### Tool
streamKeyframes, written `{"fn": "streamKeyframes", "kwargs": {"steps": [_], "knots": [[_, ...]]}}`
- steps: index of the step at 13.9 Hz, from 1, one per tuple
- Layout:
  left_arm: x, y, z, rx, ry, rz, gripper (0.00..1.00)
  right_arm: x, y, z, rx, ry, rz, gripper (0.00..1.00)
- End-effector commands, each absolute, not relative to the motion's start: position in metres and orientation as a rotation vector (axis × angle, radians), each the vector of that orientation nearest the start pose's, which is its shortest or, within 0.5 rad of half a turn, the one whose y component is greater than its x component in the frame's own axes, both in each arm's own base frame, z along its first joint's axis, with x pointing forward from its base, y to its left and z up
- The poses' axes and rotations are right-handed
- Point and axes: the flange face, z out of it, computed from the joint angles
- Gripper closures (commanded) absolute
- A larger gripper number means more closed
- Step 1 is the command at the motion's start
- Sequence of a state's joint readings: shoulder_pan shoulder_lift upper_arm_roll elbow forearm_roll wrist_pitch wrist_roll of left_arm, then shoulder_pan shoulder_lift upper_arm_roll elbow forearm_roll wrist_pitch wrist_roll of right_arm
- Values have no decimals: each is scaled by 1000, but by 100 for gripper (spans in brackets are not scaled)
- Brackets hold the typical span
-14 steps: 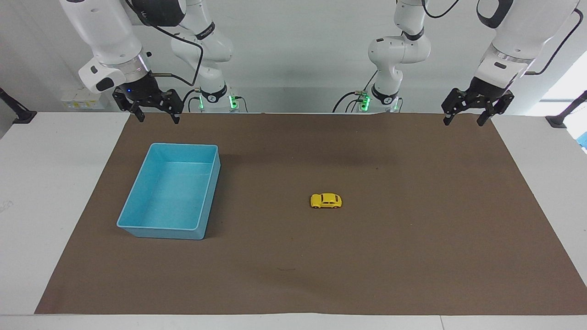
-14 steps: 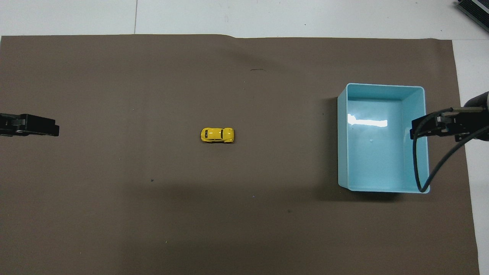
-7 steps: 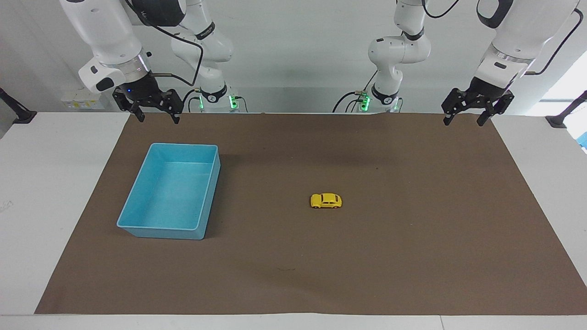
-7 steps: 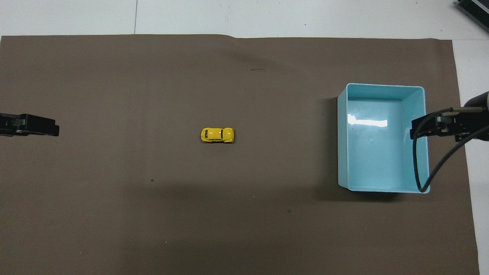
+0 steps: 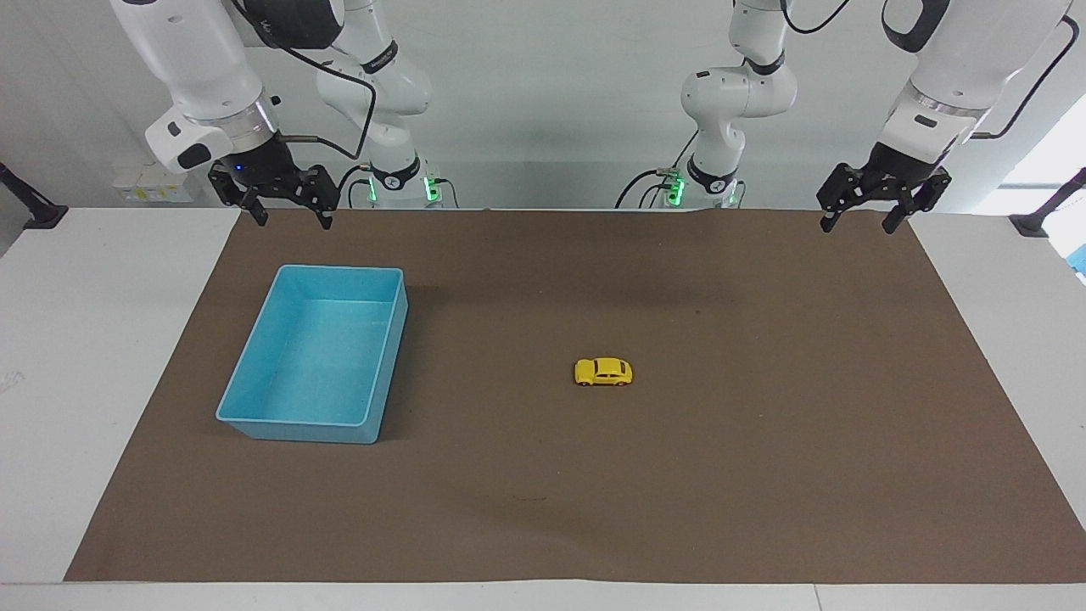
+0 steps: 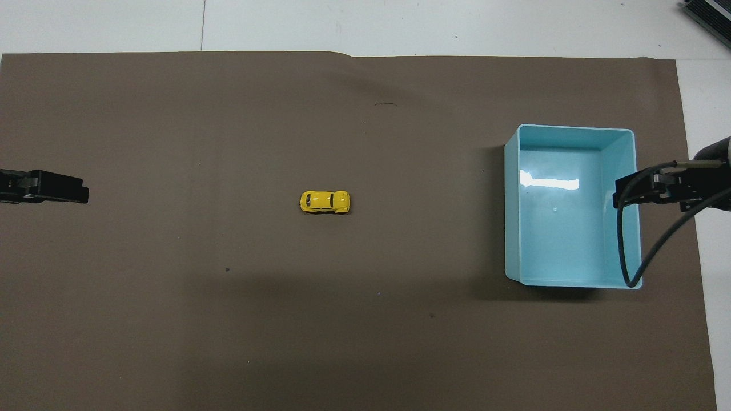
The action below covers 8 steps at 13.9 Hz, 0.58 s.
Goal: Wind up and store yellow beetle car
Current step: 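Reach the left gripper over the yellow beetle car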
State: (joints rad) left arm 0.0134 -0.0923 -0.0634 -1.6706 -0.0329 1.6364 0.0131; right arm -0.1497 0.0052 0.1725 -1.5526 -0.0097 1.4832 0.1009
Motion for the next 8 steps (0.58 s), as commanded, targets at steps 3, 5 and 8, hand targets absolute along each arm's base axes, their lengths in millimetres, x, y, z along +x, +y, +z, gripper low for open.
{"fn": "streamKeyframes", "kwargs": {"steps": [3, 5, 8], "knots": [[536, -30, 633, -3183, 29, -119, 0, 541, 8, 624, -3131, 93, 97, 0], [538, -37, 630, -3183, -214, -120, 0, 541, 8, 624, -3131, 93, 97, 0], [540, -38, 626, -3172, -383, -104, 0, 541, 8, 624, -3131, 93, 97, 0]]}}
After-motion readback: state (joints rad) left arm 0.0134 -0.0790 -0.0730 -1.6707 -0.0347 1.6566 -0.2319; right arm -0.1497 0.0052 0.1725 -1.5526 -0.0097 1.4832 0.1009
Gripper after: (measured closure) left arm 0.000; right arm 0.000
